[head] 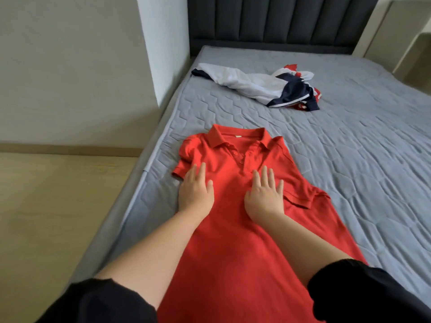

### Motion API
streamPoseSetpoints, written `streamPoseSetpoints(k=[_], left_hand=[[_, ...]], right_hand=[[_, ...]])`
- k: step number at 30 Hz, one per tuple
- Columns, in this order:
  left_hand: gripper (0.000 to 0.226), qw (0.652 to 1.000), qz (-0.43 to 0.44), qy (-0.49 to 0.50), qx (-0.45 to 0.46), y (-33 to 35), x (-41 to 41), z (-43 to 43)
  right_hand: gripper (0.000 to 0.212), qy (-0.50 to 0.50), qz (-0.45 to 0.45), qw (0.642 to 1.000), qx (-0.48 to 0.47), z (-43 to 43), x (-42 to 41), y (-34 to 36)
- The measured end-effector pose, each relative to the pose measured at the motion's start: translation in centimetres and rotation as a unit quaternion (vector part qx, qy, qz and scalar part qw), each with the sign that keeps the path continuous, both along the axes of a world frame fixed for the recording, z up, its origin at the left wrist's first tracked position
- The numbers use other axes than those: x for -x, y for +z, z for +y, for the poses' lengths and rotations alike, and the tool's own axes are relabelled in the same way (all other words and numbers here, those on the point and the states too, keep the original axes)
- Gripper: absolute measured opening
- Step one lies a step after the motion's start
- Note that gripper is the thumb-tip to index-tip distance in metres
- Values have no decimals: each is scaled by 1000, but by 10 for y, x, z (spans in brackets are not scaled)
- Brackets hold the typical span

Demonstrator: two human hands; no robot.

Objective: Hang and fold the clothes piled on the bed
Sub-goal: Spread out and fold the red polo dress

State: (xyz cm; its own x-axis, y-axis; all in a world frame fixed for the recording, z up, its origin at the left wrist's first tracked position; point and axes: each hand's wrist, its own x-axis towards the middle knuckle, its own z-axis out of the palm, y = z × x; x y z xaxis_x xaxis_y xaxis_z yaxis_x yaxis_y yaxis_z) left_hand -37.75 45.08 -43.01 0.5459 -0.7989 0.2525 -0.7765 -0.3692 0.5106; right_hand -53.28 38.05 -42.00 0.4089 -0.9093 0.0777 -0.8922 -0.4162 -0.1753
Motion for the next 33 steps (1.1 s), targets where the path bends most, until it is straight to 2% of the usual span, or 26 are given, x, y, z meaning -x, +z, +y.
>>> streamPoseSetpoints(k=[2, 4, 8, 10, 17, 19, 21, 23, 24, 26, 27, 29, 31, 33], left_hand=[[54, 974, 183, 113, 77, 7, -15, 5], [51, 926, 324, 179, 77, 11, -33, 8], [31, 800, 551, 213, 107, 8, -62, -4], [19, 761, 606, 199, 117, 5, -64, -7], [10, 798, 552, 230, 69, 17, -82, -18], [26, 806, 537, 234, 89, 27, -115, -16], [36, 847, 444, 282, 77, 36, -155, -10], [33, 904, 272, 328, 33, 43, -187, -2], [31, 923, 212, 320, 32, 45, -195, -1], [31, 953, 153, 259, 31, 46, -194, -5], [32, 961, 155, 229, 17, 44, -188, -8], [38, 958, 221, 182, -35, 39, -178, -12], [42, 932, 314, 164, -73, 33, -175, -12], [45, 891, 408, 192, -49, 35, -179, -11]], right_hand=[[65, 22, -53, 998, -34, 11, -34, 0], [66, 33, -76, 993, -88, 17, -58, -6], [71, -8, -60, 987, -147, 21, -69, -28], [72, -18, -59, 989, -133, 23, -70, -37], [75, -21, -36, 988, -152, 14, -70, -44], [76, -25, -25, 983, -179, 9, -73, -44], [78, -30, -9, 979, -203, 4, -77, -42], [80, -34, 9, 976, -217, 1, -80, -42], [81, -33, 19, 975, -217, 1, -82, -42], [82, -32, 33, 976, -212, 3, -84, -44], [83, -32, 36, 977, -209, 4, -84, -44], [83, -31, 40, 977, -207, 6, -84, -44], [83, -29, 42, 976, -212, 6, -83, -43], [83, -27, 41, 975, -216, 6, -83, -42]])
